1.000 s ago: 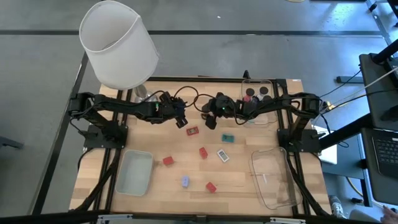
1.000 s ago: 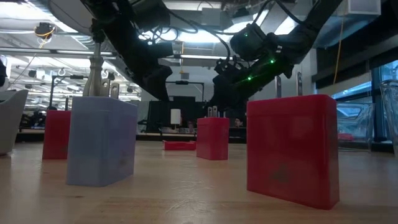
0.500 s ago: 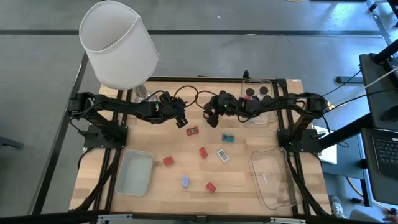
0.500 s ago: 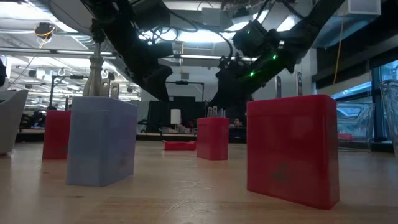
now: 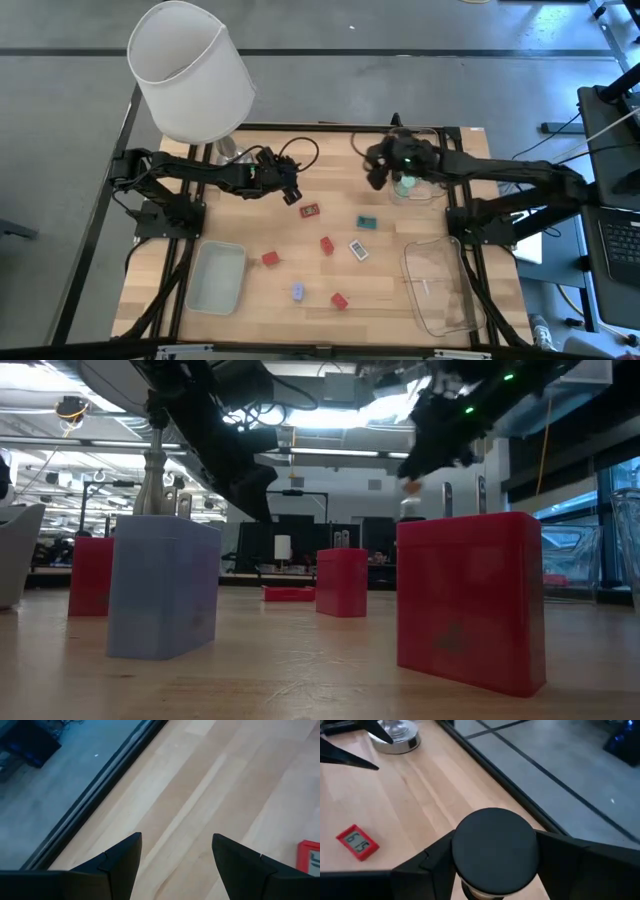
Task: Pick & Place Office items
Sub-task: Put the orange sand timer into the top transparent bin
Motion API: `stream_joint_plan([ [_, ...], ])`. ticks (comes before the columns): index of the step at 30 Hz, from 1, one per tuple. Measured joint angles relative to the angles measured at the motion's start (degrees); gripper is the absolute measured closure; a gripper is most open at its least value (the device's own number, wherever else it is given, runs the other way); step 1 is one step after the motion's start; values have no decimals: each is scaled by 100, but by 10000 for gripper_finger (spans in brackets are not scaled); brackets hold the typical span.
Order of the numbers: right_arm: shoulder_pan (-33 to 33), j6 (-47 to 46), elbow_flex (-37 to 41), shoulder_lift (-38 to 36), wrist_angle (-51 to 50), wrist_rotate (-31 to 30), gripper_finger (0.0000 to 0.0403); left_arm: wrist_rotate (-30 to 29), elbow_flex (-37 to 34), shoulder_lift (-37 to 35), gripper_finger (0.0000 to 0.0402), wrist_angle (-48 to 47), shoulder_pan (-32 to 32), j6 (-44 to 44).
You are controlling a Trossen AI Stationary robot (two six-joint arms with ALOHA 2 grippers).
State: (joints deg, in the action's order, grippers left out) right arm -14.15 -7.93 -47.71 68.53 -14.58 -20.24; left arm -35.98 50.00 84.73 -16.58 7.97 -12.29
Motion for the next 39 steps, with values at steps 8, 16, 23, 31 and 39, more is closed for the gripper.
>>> stream_joint_plan([
  [8, 161, -1144, 889, -1583, -875, -554, 187, -208, 0, 0, 162, 0, 0, 2],
  [16, 538, -2078, 1165, -2958, -1822, -927, 187, -202, 0, 0, 162, 0, 0, 2],
  [23, 698, -2793, 1166, -3341, -2834, -1718, 187, -202, 0, 0, 162, 2, 0, 2],
  [31, 704, -4447, 1166, -3347, -4349, -2311, 186, -200, 0, 0, 162, 2, 0, 0],
  [39, 704, -5104, 1427, -3101, -4457, -2218, 186, -205, 0, 0, 162, 3, 0, 1],
])
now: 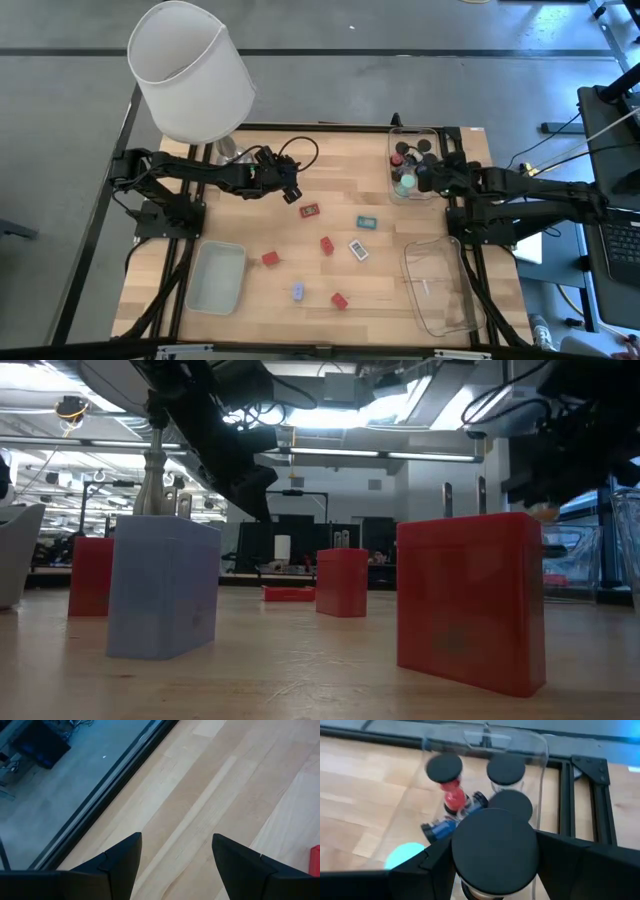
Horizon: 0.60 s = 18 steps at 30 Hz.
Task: Pick & Place Office items
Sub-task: Put the orange sand timer into the top transparent bin
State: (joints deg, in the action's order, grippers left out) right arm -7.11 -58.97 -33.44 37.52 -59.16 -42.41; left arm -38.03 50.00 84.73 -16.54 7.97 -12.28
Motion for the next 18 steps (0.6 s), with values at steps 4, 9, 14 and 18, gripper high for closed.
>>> stream_joint_plan([
  [4, 0, -87, 285, 128, 259, 20, 186, -1, 0, 0, 162, -1, 0, 0],
  [9, 0, -37, 619, 236, 785, 113, 186, -1, 0, 0, 162, 1, 0, -1],
  [14, 0, -60, 768, 303, 874, 131, 186, -3, 0, 0, 162, 1, 0, 1],
  [18, 6, 94, 872, 423, 1187, 131, 186, -3, 0, 0, 162, 1, 0, 1],
])
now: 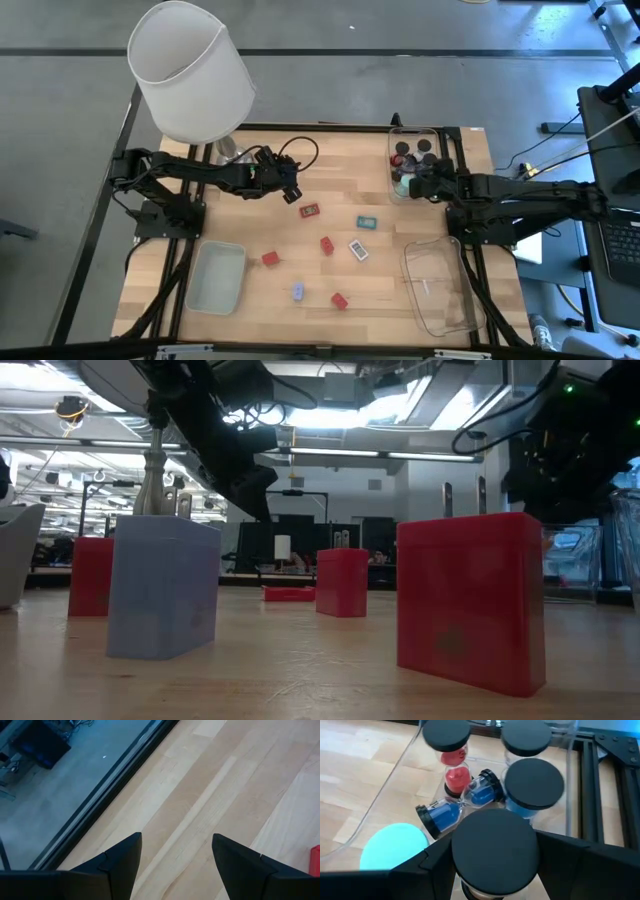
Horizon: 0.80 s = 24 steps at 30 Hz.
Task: Pick & Place Office items
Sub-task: Put the orange sand timer into the top transparent bin
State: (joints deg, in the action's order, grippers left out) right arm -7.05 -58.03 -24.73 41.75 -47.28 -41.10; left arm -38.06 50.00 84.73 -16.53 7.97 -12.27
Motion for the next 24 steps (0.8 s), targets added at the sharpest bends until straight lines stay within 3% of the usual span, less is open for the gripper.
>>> stream_joint_plan([
  [5, 127, 189, 190, 162, 524, 20, 186, -2, 0, 0, 162, 0, 0, 0],
  [19, 241, 190, 207, 462, 532, -55, 185, 1, 0, 0, 162, 0, 0, 0],
  [24, 241, 150, 207, 468, 531, -70, 161, 2, 0, 0, 162, 0, 0, 0],
])
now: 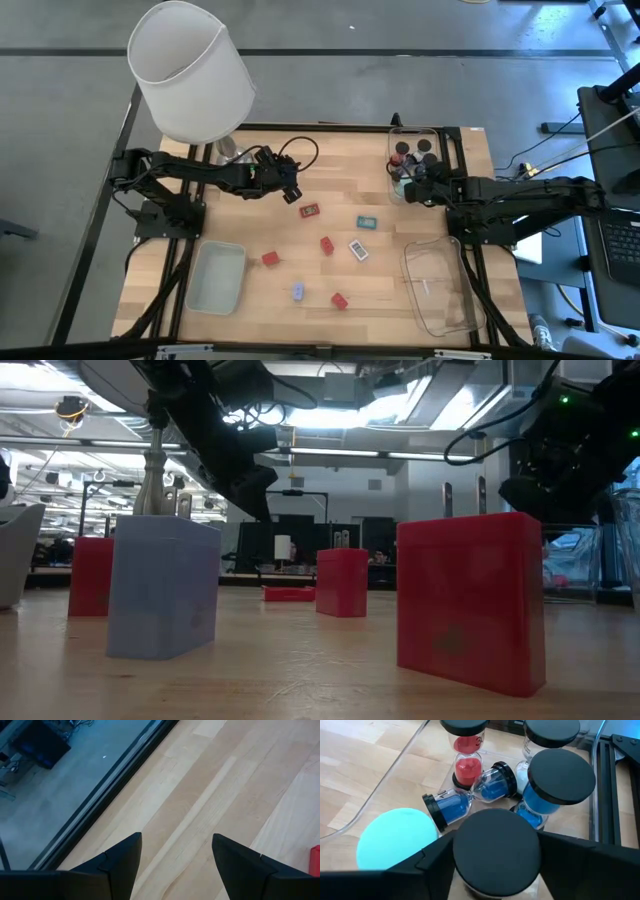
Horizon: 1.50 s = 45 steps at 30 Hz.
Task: Pick & Place Office items
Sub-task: Put the orange sand timer into the top transparent bin, then put the blue digital clock into the bottom transparent bin
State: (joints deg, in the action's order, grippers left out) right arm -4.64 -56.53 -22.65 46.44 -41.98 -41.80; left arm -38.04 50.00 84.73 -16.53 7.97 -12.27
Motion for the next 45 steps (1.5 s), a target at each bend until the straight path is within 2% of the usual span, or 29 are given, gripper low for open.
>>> stream_joint_plan([
  [9, 0, 82, -96, 0, -65, 24, 101, 4, 0, 0, 162, 0, 0, 0],
  [15, 0, 767, -966, 0, -550, -253, 79, 7, 0, 0, 162, 0, 0, -17],
  [19, 0, 1468, -1570, 0, -411, -328, 80, -19, 0, 0, 162, 0, 0, -66],
  [21, 0, 1904, -1726, 14, -86, -65, 82, -135, 0, 0, 162, 0, 0, -63],
  [27, 94, 3036, -1668, 217, 1082, 1403, 89, -582, 0, 0, 162, -2, 0, -175],
  [30, 227, 3232, -1655, 505, 1355, 1799, 93, -924, 0, 0, 162, -2, 0, -197],
  [33, 370, 3483, -1646, 875, 1509, 2025, 96, -986, 0, 0, 162, -2, 0, -197],
  [36, 519, 3886, -1646, 1292, 1732, 2249, 97, -871, 0, 0, 162, -2, 0, -162],
  [40, 713, 4455, -1644, 1884, 2083, 2489, 97, -300, 0, 0, 162, -2, 0, 85],
  [45, 898, 4990, -1644, 2564, 2461, 2496, 97, 70, 0, 0, 162, -2, -17, 64],
])
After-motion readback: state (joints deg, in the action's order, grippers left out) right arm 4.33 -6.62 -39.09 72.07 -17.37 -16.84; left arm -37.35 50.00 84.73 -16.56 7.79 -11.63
